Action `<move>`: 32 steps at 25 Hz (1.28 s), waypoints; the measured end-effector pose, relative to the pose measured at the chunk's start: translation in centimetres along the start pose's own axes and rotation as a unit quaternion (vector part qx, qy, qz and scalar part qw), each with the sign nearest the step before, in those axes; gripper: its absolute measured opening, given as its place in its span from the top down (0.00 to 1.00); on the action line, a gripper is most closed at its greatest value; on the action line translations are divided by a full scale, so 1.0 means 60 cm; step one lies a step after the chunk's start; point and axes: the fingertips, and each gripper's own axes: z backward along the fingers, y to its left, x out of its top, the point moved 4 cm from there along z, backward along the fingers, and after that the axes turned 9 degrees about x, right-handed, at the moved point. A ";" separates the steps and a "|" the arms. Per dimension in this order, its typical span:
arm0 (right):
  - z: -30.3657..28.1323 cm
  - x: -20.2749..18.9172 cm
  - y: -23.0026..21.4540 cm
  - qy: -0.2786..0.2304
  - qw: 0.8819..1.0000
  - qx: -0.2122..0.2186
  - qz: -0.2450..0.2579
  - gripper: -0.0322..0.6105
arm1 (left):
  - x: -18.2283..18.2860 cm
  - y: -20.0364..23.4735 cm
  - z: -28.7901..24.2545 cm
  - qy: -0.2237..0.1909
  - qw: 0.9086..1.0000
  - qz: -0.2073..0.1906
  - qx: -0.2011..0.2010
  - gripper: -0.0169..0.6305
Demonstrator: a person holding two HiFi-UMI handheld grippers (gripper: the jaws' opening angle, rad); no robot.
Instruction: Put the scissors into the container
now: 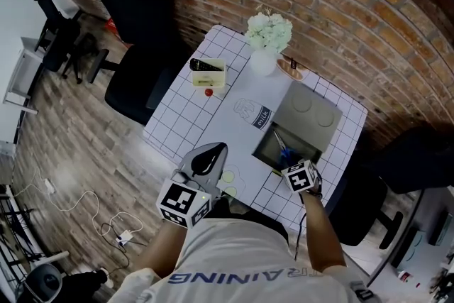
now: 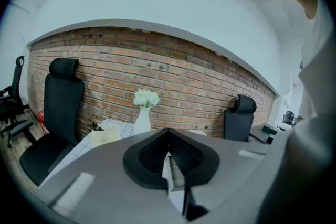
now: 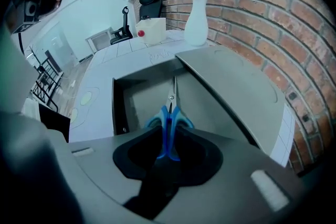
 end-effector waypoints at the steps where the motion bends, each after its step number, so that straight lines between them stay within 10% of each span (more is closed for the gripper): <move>1: -0.001 -0.001 -0.001 0.003 1.000 0.001 -0.002 0.79 | 0.000 0.001 0.000 0.000 1.000 0.000 0.000 0.98; 18: 0.014 0.015 -0.006 -0.025 0.999 -0.004 -0.019 0.74 | -0.006 0.000 -0.022 0.008 1.000 0.014 -0.020 0.98; 23: 0.074 0.041 -0.010 -0.090 0.995 -0.029 -0.031 0.92 | 0.005 -0.013 -0.028 0.002 0.999 0.010 -0.032 0.98; 32: 0.289 0.099 -0.027 -0.253 0.963 -0.081 -0.041 0.92 | 0.053 -0.076 -0.033 -0.039 0.996 -0.013 -0.078 0.98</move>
